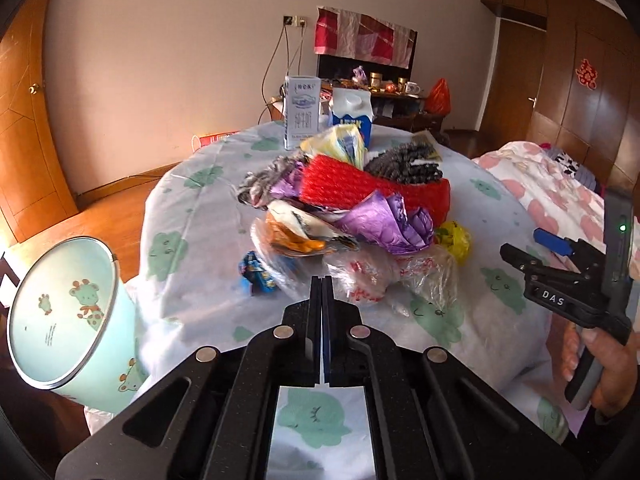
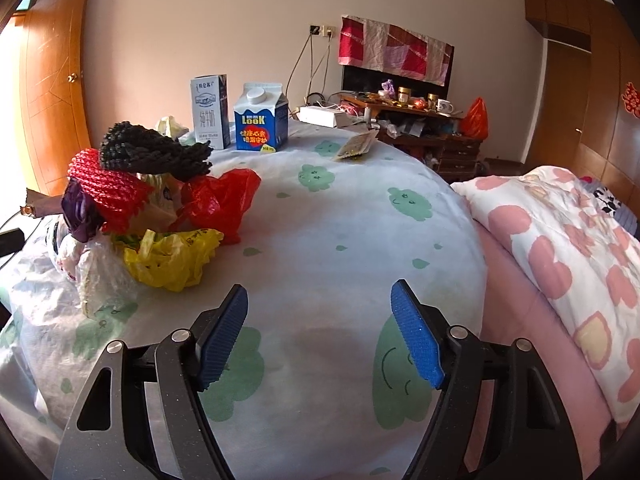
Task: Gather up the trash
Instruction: 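Reach the left tool to the clear plastic bag and close on it, then carry the clear bag with the left tool over the wastebasket while the right tool grasps the yellow bag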
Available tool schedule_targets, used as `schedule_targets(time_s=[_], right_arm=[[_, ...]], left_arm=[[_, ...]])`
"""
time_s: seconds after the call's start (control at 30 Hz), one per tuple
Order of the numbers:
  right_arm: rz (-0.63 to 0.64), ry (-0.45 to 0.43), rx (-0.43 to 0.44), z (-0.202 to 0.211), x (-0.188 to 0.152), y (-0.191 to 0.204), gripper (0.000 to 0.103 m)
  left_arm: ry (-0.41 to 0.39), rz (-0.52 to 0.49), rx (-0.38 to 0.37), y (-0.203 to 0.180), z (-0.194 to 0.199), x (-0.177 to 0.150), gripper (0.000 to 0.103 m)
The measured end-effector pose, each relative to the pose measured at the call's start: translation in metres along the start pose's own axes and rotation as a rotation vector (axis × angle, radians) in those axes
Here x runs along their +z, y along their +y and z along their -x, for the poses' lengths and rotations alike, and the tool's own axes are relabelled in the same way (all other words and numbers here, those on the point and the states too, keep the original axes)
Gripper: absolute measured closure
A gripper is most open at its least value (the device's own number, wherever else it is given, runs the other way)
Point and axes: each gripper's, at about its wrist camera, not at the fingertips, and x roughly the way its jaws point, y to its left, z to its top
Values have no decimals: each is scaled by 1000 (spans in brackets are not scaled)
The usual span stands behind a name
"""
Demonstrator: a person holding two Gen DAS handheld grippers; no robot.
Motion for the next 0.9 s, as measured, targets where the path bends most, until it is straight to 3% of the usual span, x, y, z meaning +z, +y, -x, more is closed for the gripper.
schedule_targets(time_s=[0.1,0.17,0.2,0.3,0.37,0.47,0.53,0.63,0.8,0.9], right_arm=[[7,-1,7,1,-1,2,26],[11,0,3,2,0,0,26],[8,-1,-1,2,1,-2,26],[-17,-17,-35,5,2,-18,23],[-44,-19,-61,4,-1,-33,22],[-85,-4,-64,0,-5,-47,22],[-78,-4,-55,-1,-6,-46,22],[-43,-18,-31,2,-7,-35,20],[-34,-20,0,4,-6,-26,19],[-40,-19,15,6,-3,-23,19]], left_arm=[[5,16,29,-2,1,-2,101],[27,22,25,-4,-6,-3,75],[28,15,30,-8,-9,-3,71],[36,-2,25,-15,-19,0,68],[34,-13,21,-22,-26,2,61],[61,-43,-6,-34,-43,1,63],[97,-53,-27,-35,-58,-1,82],[96,-59,-31,-34,-62,-2,86],[38,-61,-61,-34,-24,7,92],[-32,-83,-30,-33,10,15,92]])
